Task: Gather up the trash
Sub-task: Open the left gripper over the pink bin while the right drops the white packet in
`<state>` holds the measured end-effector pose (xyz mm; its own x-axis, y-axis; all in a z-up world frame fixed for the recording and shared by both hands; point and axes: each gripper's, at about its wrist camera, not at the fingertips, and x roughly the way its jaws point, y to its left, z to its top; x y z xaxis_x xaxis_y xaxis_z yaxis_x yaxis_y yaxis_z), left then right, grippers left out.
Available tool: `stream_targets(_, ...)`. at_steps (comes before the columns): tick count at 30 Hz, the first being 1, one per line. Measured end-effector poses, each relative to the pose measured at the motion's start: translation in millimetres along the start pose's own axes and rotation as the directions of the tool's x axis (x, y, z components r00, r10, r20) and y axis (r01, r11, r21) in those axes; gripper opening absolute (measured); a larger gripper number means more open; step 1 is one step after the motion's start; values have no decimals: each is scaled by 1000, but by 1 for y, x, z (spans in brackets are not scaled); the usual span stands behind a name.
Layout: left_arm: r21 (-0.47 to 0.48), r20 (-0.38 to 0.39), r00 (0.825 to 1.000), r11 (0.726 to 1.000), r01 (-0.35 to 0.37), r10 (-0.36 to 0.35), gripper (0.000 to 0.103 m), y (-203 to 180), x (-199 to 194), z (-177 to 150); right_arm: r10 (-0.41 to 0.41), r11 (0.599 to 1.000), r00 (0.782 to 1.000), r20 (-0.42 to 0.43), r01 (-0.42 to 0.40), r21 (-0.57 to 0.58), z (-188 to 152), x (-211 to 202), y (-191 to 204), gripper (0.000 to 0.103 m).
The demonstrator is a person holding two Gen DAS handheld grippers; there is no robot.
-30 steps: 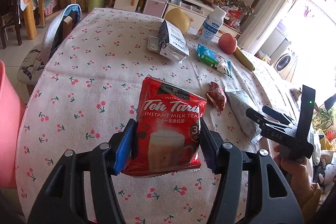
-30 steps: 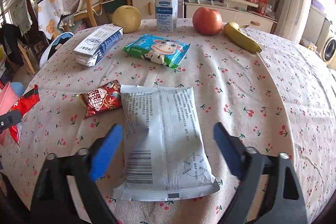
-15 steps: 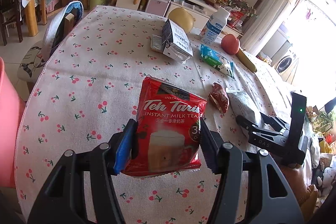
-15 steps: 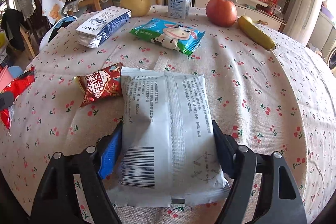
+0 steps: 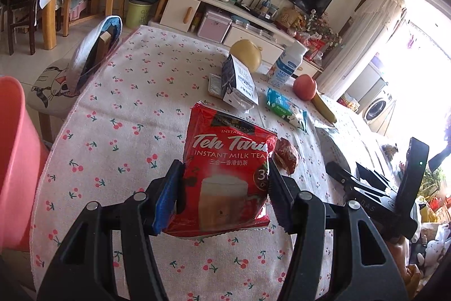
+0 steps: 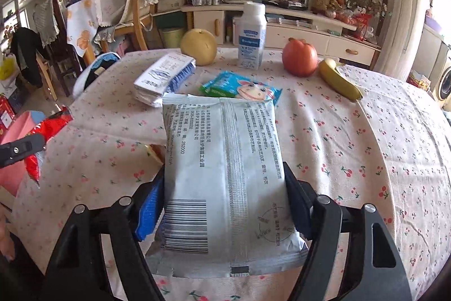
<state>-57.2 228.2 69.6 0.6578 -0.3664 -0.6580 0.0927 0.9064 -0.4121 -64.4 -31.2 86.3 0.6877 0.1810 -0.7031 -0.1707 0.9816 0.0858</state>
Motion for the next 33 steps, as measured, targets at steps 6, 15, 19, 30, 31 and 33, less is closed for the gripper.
stream_targets(6, -97, 138, 986, 992, -77, 90, 60, 32, -42, 16, 215, 976, 975, 49, -213, -42, 36, -18, 78, 75)
stream_targets(15, -426, 242, 864, 848, -315, 442, 60, 134, -115, 25, 501, 851, 865, -13, -496, -175, 67, -14, 241, 75)
stream_targets(19, -566, 191, 819, 743, -358, 541, 60, 179, -134, 18, 552, 805, 830, -78, -555, -208, 67, 2, 304, 75)
stream_targets(30, -688, 123, 742, 595, -415, 659, 80, 227, -149, 13, 567, 777, 800, -196, -599, -193, 43, 46, 368, 80)
stream_targets(31, -685, 122, 738, 595, -422, 664, 80, 227, -150, 14, 568, 782, 802, -187, -596, -181, 45, 47, 364, 82)
stream_targets(33, -677, 128, 731, 597, -430, 670, 82, 229, -151, 14, 557, 798, 815, -160, -579, -167, 48, 47, 351, 90)
